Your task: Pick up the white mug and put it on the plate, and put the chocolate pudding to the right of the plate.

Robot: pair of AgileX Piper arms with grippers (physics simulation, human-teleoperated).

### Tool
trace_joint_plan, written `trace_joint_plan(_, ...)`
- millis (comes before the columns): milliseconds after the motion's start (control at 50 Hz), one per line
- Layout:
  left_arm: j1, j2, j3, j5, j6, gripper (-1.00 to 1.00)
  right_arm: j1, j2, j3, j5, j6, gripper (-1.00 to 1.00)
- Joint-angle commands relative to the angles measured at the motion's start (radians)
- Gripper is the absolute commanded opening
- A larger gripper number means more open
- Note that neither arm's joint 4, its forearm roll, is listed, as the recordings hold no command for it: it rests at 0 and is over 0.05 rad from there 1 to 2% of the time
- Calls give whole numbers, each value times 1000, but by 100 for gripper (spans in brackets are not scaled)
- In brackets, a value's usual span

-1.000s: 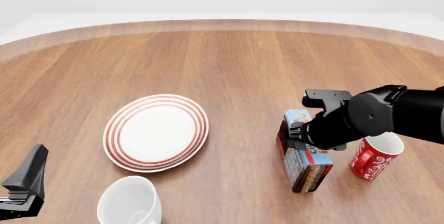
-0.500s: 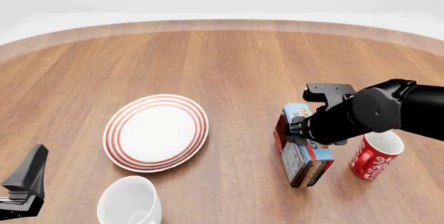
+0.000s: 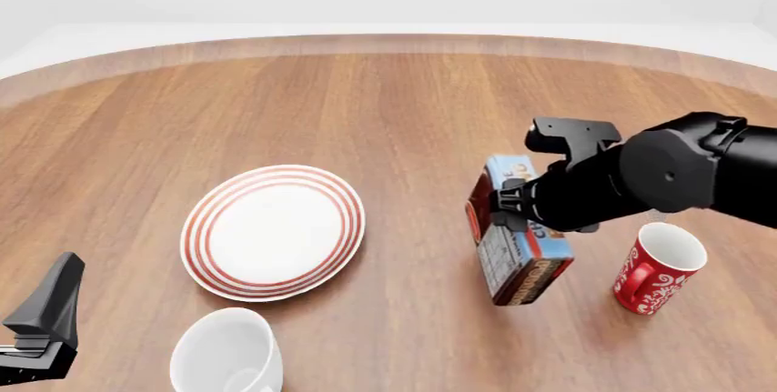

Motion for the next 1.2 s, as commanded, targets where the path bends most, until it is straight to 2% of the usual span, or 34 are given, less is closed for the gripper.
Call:
trace_joint_plan(20, 0, 0, 0, 0, 0, 100, 17, -2, -44, 10, 31, -100)
trace_joint_plan(40, 0, 0, 0, 0, 0, 100, 23, 0, -52, 11, 44, -100)
trace_joint_plan(180, 0, 0, 0, 0, 0, 100, 28, 10, -91, 18, 28, -100)
trace_joint_plan(480, 0, 0, 0, 0, 0, 100, 48, 49, -147, 7, 32, -100)
trace_joint_plan(1200, 0, 0, 0, 0, 0, 100, 80, 191, -194, -62, 49, -100)
